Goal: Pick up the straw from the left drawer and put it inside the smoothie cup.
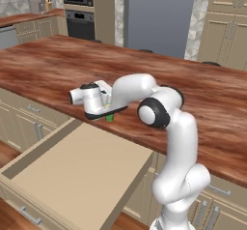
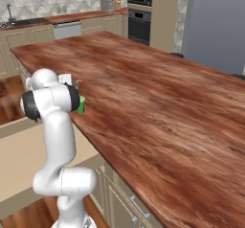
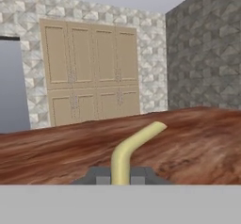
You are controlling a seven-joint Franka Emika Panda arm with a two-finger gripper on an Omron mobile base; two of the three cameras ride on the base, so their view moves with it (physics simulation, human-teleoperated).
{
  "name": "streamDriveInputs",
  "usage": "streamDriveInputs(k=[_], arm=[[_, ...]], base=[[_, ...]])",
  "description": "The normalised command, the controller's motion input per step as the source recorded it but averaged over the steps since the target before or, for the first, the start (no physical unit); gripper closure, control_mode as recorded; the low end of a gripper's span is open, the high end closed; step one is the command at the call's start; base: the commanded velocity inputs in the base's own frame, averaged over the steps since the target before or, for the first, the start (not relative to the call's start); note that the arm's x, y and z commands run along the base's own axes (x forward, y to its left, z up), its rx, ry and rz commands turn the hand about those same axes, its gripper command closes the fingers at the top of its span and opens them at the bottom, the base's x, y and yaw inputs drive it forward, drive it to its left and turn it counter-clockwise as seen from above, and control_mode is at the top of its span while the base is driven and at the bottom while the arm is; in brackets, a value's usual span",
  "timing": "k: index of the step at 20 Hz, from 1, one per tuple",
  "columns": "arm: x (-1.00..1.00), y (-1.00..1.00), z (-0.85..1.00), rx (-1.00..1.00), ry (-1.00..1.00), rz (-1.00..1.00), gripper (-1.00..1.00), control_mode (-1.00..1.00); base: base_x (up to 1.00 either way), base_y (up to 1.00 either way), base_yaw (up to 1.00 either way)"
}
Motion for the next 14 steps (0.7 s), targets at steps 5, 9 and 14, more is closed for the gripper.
streamDriveInputs(k=[5,9,14], arm=[[0.23,0.01,-0.1,0.0,-0.05,-0.03,1.0,-1.0],[0.07,0.0,0.0,0.0,-0.09,-0.05,1.0,-1.0],[0.26,0.0,-0.33,-0.01,-0.06,-0.02,1.0,-1.0]], base=[[0.0,0.0,0.0],[0.0,0.0,0.0],[0.0,0.0,0.0]])
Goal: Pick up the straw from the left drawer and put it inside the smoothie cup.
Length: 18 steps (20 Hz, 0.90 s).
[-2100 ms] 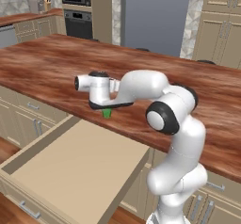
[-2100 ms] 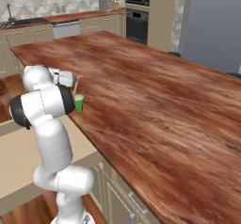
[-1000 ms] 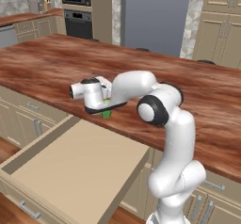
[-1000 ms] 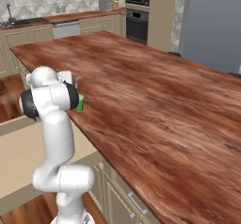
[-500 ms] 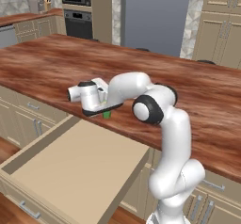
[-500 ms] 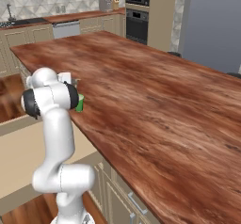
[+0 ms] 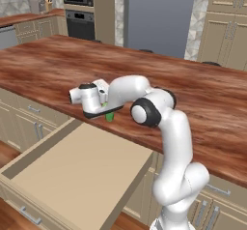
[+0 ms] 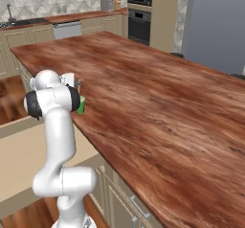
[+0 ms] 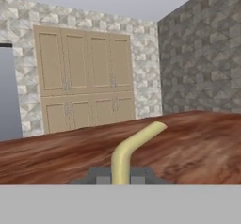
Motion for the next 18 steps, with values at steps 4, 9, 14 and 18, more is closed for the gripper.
streamDriveInputs(k=[4,9,14,18], arm=[[0.25,0.0,-0.41,0.0,-0.07,0.0,1.0,-1.0],[0.09,0.03,-0.35,0.0,-0.08,0.0,1.0,-1.0],[0.06,0.07,-0.18,0.0,-0.09,0.0,1.0,-1.0],[0.06,0.12,-0.05,0.0,-0.1,0.0,1.0,-1.0]], base=[[0.0,0.0,0.0],[0.0,0.0,0.0],[0.0,0.0,0.0],[0.0,0.0,0.0]])
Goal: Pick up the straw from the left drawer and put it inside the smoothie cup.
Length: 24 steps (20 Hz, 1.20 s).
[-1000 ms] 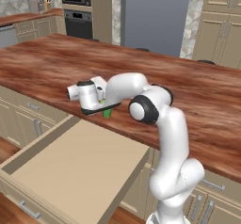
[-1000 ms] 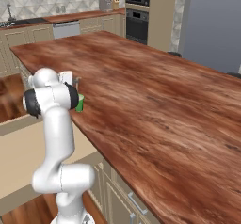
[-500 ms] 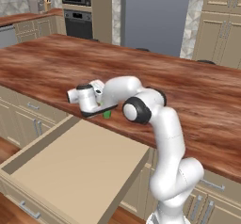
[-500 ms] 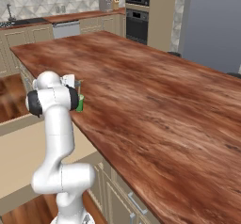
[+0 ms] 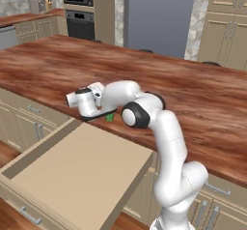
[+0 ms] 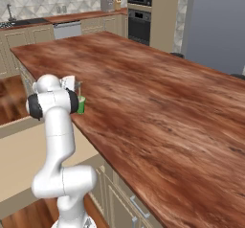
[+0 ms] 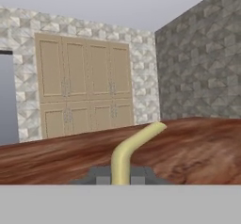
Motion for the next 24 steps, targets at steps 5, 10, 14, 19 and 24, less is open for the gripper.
streamDriveInputs(k=[5,10,14,19,24], arm=[[0.01,0.05,-0.47,0.0,-0.05,0.0,1.0,-1.0],[0.0,0.0,-0.44,0.0,-0.04,0.0,-1.0,-1.0],[-0.16,0.0,-0.12,0.0,-0.06,0.0,-1.0,-1.0],[-0.43,0.0,0.0,0.01,-0.08,0.0,-1.0,-1.0],[-0.21,0.0,-0.04,0.0,-0.09,0.0,-1.0,-1.0]], base=[[0.0,0.0,0.0],[0.0,0.0,0.0],[0.0,0.0,0.0],[0.0,0.0,0.0],[0.0,0.0,0.0]])
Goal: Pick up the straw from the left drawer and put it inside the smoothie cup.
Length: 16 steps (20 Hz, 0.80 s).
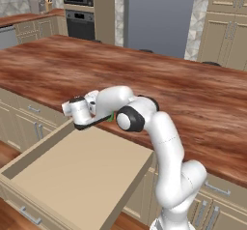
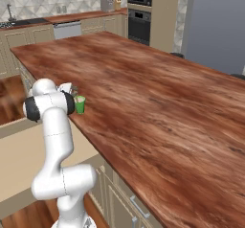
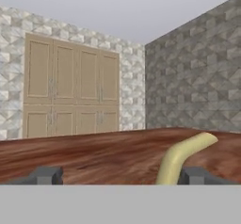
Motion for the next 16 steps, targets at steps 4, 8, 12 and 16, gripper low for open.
streamDriveInputs(k=[4,8,12,16], arm=[[-0.02,-0.04,-0.17,0.0,-0.04,0.0,-1.0,-1.0],[0.0,-0.15,-0.34,0.0,0.0,0.0,-1.0,-1.0],[-0.06,-0.19,-0.41,0.01,0.0,0.0,-1.0,-1.0],[-0.18,-0.12,-0.04,0.1,0.0,0.02,-1.0,-1.0]], base=[[0.0,0.0,0.0],[0.0,0.0,0.0],[0.0,0.0,0.0],[0.0,0.0,0.0]])
